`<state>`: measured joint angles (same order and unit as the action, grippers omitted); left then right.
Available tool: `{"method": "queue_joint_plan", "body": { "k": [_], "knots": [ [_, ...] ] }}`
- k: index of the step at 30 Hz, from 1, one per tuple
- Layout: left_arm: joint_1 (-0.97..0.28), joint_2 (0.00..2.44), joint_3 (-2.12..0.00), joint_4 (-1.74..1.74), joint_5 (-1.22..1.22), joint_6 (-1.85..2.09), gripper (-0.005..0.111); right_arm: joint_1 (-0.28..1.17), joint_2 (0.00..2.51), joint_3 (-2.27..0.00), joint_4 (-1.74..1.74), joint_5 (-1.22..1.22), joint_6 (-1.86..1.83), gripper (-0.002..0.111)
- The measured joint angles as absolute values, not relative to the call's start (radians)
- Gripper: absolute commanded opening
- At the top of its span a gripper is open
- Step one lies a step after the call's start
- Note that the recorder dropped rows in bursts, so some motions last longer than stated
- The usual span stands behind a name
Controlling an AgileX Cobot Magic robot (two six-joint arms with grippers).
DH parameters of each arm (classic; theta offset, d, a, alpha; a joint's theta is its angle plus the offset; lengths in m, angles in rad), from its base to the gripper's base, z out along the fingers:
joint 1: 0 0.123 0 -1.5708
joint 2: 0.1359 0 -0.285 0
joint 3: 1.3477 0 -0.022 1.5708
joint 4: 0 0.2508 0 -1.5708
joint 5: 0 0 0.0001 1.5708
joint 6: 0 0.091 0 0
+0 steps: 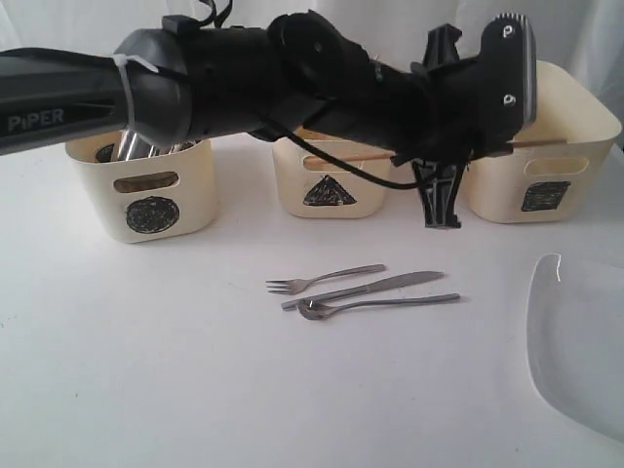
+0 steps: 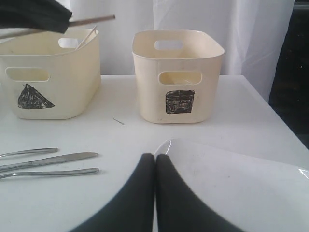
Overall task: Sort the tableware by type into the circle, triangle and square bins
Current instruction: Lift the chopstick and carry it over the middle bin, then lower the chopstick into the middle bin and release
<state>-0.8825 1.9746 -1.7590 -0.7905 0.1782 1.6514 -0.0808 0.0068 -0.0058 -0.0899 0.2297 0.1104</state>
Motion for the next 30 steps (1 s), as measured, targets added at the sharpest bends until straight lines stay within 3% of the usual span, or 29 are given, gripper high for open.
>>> {"method": "queue_joint_plan", "body": {
  "k": [12,30],
  "knots": [
    [-0.872,2.04,-1.899,-0.818,0.073,1.679,0.0,-0.081,0.007,-0.006,-0.09,0.23,0.11,0.0],
    [-0.736,2.275,-2.176,-0.853,0.037,1.658,0.0,-0.081,0.007,-0.006,-0.09,0.23,0.11,0.0]
  ]
}}
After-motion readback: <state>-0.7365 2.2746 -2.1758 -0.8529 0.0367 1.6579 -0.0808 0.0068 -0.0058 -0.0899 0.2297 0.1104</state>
